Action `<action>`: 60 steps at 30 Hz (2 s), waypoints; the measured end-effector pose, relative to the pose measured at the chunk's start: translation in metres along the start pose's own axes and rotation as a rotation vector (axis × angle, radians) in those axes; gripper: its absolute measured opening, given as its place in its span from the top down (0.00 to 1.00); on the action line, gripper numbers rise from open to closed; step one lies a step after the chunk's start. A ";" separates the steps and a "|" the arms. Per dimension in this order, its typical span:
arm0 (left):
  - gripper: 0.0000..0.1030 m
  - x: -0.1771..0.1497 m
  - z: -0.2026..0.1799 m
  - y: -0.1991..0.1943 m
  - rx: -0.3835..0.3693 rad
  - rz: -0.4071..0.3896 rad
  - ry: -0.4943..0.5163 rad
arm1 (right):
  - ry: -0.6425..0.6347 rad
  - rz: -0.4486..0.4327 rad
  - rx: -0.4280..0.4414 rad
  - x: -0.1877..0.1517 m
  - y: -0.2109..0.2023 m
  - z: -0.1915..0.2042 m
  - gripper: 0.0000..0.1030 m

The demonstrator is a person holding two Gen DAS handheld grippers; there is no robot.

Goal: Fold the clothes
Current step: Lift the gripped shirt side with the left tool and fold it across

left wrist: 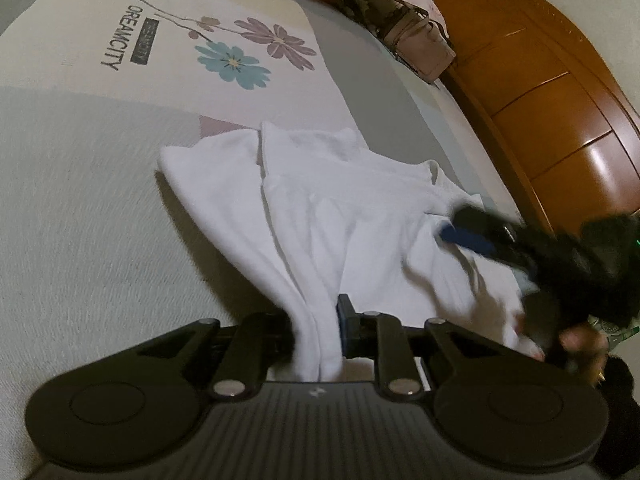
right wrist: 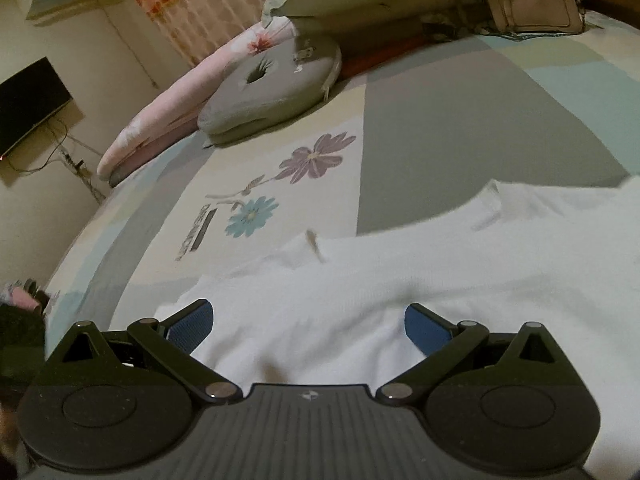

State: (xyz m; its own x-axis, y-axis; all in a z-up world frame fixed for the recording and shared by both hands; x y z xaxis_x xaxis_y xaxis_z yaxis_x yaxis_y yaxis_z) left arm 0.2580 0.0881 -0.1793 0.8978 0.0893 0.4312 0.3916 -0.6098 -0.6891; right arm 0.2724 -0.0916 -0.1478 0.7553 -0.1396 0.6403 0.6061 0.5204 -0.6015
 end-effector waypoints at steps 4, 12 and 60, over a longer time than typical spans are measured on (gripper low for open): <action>0.82 0.000 -0.001 0.000 0.014 -0.001 0.008 | 0.037 0.051 0.015 -0.041 -0.028 0.005 0.00; 0.82 0.001 -0.005 0.003 0.054 -0.003 0.019 | 0.011 0.057 -0.008 -0.072 -0.063 0.018 0.00; 0.88 0.042 -0.175 -0.007 0.266 0.098 0.197 | -0.023 -0.093 -0.067 -0.082 -0.181 -0.039 0.00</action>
State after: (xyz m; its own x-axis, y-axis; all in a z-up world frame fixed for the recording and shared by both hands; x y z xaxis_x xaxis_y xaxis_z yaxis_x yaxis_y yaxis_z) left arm 0.2579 -0.0422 -0.0544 0.8878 -0.1295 0.4417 0.3674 -0.3786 -0.8495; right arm 0.1109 -0.2076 -0.1101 0.6895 -0.1646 0.7054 0.6893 0.4484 -0.5691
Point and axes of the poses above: each gripper's, at about its wrist camera, not at the fingertips, and y roughly the way its jaws point, z to its left, x to its top, the point moved 9 cm from there along y, roughly the way its jaws point, and after that the axes turned 1 degree about x, right-handed, at the moved point
